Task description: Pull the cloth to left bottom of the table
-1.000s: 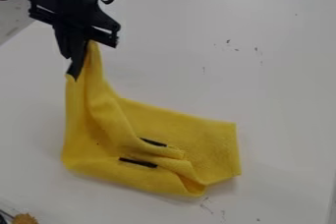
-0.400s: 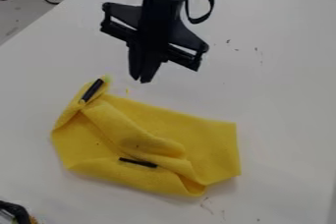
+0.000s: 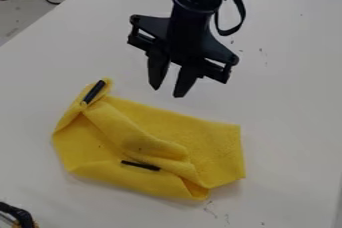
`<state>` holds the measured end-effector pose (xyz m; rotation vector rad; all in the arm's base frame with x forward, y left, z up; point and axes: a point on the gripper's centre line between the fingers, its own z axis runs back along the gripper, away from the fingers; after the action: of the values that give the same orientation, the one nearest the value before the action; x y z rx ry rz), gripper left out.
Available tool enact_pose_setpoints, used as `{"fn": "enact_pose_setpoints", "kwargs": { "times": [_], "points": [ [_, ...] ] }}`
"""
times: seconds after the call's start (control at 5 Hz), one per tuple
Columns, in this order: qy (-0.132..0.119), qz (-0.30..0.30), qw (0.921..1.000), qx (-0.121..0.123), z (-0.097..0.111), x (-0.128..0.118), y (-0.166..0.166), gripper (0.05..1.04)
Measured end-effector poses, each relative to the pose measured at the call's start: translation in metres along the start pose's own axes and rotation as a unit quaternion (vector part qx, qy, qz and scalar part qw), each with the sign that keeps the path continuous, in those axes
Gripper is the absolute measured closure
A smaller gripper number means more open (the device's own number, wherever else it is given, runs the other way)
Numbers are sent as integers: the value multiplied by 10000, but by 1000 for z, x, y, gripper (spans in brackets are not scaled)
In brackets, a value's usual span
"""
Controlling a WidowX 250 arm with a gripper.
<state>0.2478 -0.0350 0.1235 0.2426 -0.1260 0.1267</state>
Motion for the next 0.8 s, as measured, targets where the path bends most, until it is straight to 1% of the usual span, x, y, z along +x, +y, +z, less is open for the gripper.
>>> {"fn": "enact_pose_setpoints", "kwargs": {
  "times": [0.2, 0.4, 0.6, 0.8],
  "points": [
    [47, 107, 9997, -211, -11, -2, 4, 281],
    [128, 246, 9987, -435, -19, -2, 7, 85],
    [695, 156, 9964, -466, -33, -10, 12, 83],
    [695, 134, 9964, -467, -33, -10, 12, 82]
  ]
}}
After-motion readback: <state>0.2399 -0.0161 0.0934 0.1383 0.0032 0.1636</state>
